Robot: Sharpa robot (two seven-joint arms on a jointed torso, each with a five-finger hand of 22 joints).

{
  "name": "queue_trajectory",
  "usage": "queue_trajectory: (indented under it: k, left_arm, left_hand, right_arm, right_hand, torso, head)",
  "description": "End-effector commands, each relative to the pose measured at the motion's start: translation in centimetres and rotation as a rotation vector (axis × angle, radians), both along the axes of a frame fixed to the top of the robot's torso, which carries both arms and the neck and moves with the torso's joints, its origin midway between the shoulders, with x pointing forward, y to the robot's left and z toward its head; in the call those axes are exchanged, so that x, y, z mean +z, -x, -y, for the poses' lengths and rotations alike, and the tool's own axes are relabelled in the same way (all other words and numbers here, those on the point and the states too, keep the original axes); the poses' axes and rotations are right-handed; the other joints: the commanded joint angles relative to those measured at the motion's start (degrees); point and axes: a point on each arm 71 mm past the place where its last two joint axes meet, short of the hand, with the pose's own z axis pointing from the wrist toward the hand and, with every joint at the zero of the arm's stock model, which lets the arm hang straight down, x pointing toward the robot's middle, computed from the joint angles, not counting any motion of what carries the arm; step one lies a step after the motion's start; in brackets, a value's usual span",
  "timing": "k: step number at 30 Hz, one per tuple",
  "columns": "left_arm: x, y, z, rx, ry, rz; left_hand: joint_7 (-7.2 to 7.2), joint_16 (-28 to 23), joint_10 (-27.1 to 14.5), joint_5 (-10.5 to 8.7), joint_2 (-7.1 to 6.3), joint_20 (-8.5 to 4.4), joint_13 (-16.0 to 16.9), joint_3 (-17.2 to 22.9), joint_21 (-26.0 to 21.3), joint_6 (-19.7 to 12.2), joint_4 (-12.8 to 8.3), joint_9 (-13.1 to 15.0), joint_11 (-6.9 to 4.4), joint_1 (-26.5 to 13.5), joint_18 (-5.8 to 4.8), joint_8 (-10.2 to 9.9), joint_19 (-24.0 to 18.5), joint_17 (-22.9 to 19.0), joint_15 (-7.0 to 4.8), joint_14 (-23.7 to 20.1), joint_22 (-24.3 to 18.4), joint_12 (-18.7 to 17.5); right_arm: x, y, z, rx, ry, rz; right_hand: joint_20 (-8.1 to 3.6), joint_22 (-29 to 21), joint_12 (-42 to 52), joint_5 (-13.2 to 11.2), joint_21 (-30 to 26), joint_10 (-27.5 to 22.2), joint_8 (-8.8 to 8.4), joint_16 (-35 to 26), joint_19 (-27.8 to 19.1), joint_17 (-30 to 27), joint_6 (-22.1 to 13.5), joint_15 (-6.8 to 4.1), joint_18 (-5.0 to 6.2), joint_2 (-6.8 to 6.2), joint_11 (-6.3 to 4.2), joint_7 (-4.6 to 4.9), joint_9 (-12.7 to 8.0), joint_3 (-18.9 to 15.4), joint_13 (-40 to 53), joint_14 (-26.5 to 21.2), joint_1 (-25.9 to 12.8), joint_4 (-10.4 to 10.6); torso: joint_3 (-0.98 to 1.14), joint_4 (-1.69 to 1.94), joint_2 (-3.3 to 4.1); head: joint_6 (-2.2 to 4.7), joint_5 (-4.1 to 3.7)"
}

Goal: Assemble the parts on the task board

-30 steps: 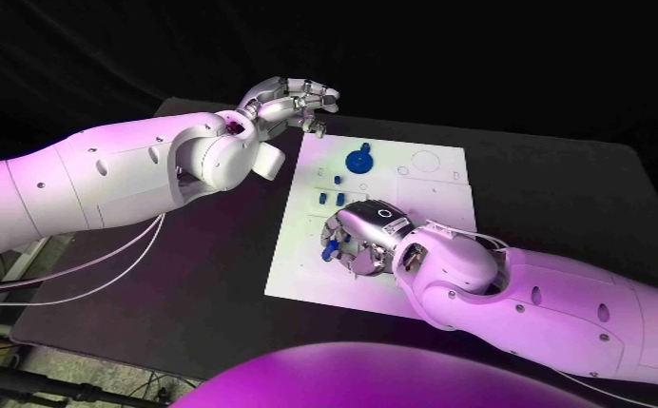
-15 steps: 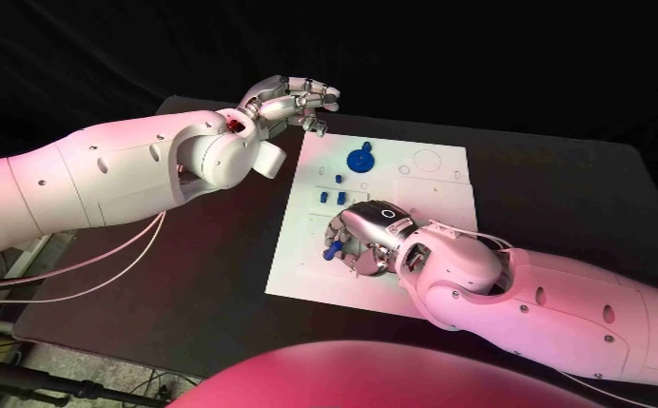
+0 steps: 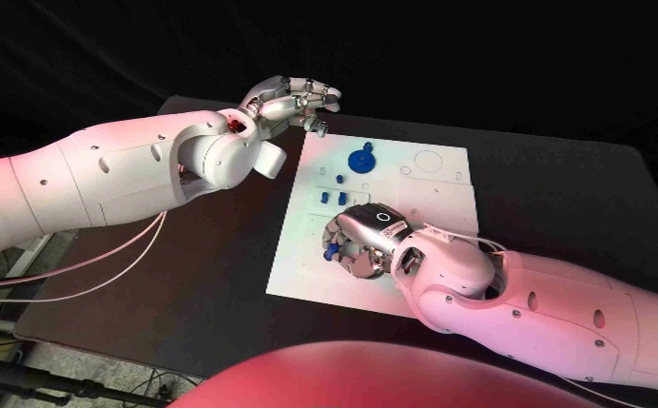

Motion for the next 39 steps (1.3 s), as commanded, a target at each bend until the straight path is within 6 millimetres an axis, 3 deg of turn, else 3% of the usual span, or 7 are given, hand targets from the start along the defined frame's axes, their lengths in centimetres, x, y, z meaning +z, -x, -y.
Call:
queue_trajectory:
  k: [1, 10, 14, 20, 25, 32, 39]
  left_arm:
    - [0.1, 0.1, 0.2, -0.016, 0.009, 0.002]
    - [0.1, 0.1, 0.2, -0.019, 0.009, 0.000]
    - [0.1, 0.1, 0.2, -0.019, 0.009, 0.000]
    - [0.1, 0.0, 0.2, -0.017, 0.008, 0.000]
    - [0.1, 0.0, 0.1, -0.016, 0.008, 0.001]
    - [0.1, 0.1, 0.0, -0.016, 0.010, 0.004]
    - [0.0, 0.0, 0.0, -0.017, 0.010, 0.003]
  left_hand:
    - [-0.01, -0.12, -0.14, 0.14, 0.40, 0.23, -0.07, -0.10, 0.10, -0.46, 0.30, 0.01, 0.19, -0.14, 0.64, 0.21, -0.01, -0.06, 0.27, 0.05, -0.06, 0.00]
    - [0.02, -0.12, -0.22, 0.32, 0.37, 0.25, -0.10, -0.16, 0.07, -0.61, 0.42, 0.02, 0.22, -0.25, 0.64, 0.32, 0.00, -0.05, 0.30, 0.04, -0.16, 0.01]
    - [0.02, -0.12, -0.22, 0.32, 0.37, 0.25, -0.10, -0.16, 0.07, -0.61, 0.42, 0.02, 0.22, -0.25, 0.64, 0.32, 0.00, -0.05, 0.30, 0.04, -0.16, 0.01]
    - [0.02, -0.09, -0.25, 0.36, 0.36, 0.26, -0.11, -0.18, 0.06, -0.67, 0.46, 0.03, 0.22, -0.28, 0.64, 0.39, 0.01, 0.04, 0.31, 0.07, -0.21, 0.02]
    - [0.02, -0.11, -0.26, 0.37, 0.33, 0.26, -0.11, -0.19, 0.06, -0.71, 0.45, 0.02, 0.22, -0.27, 0.64, 0.38, 0.01, -0.03, 0.31, 0.05, -0.22, 0.02]
    - [0.03, -0.13, -0.27, 0.38, 0.35, 0.26, -0.12, -0.18, 0.05, -0.76, 0.45, 0.02, 0.22, -0.25, 0.64, 0.40, 0.02, -0.08, 0.31, 0.03, -0.24, 0.02]
    - [0.02, -0.12, -0.28, 0.41, 0.44, 0.26, -0.12, -0.13, 0.05, -0.76, 0.47, 0.04, 0.21, -0.20, 0.64, 0.48, 0.03, -0.04, 0.30, 0.04, -0.27, 0.05]
  right_arm:
    - [-0.5, 0.3, -0.2, 0.012, 0.043, 0.008]
    - [-0.6, 0.5, -0.5, 0.013, 0.046, 0.016]
    - [-0.5, 0.6, -0.5, 0.006, 0.031, 0.021]
    - [0.2, 0.6, 0.0, -0.051, -0.038, 0.045]
    - [1.1, 0.8, 0.9, -0.097, -0.110, 0.062]
    - [3.5, 0.7, 2.9, -0.153, -0.219, 0.093]
    - [6.2, -0.7, 6.8, -0.235, -0.279, 0.049]
  right_hand:
    - [-0.33, -0.07, -0.23, 0.07, -0.30, -0.43, 0.15, 0.18, -0.27, -0.02, 0.15, -0.35, -0.66, -0.10, 0.10, -0.10, 2.78, 0.10, -0.07, 2.82, -0.75, -0.35]
    - [-0.12, -0.24, -0.32, -0.07, -0.98, -1.35, -0.50, 0.19, -0.48, 0.00, -1.23, -0.07, -0.58, -1.13, 0.45, 0.30, 2.85, 0.57, -0.01, 2.81, -2.49, -1.35]
    - [0.51, -0.93, -0.16, 2.35, -2.66, -3.02, -2.80, 0.53, -0.93, 0.83, -5.12, 0.73, -0.39, -3.92, 1.42, 1.52, 2.06, -0.77, 0.04, 2.90, -5.91, -1.37]
    - [0.80, -1.48, 0.19, 1.98, -3.81, -3.93, -5.90, 0.39, -1.04, 0.53, -10.65, 0.80, -0.13, -4.97, 1.39, 1.91, 0.40, -3.42, 0.52, 2.73, -7.55, -1.63]
    - [0.64, -1.70, 0.37, 1.82, -4.28, -4.15, -6.28, 0.22, -0.98, 0.17, -11.54, 0.60, -0.08, -4.93, 1.15, 1.74, -0.05, -5.98, 0.89, 2.65, -7.62, -1.71]
    - [0.56, -2.40, 0.70, 3.00, -5.75, -4.66, -6.23, -0.15, -0.91, -0.35, -11.84, 0.56, 0.03, -3.66, 1.13, 1.81, -0.87, -13.38, 1.80, 2.56, -6.57, -0.08]
    - [0.74, -1.71, 1.91, 3.69, -4.51, -2.83, -4.15, 0.01, -0.29, -0.06, -7.79, 0.75, -0.23, -2.94, 1.31, 1.62, -0.51, -13.48, 2.63, 2.71, -4.76, 0.65]
  torso:
    - [-0.01, 0.01, 0.02]
    - [-0.02, -0.04, -0.03]
    - [0.01, -0.02, -0.02]
    - [-0.01, -0.01, -0.03]
    - [0.03, -0.08, -0.08]
    - [0.04, -0.17, -0.18]
    - [0.02, -0.08, -0.22]
  head:
    - [0.02, 0.01]
    - [0.00, -0.02]
    - [-0.03, -0.02]
    - [0.07, -0.21]
    - [0.24, -0.42]
    - [0.95, -1.14]
    - [1.77, -2.98]
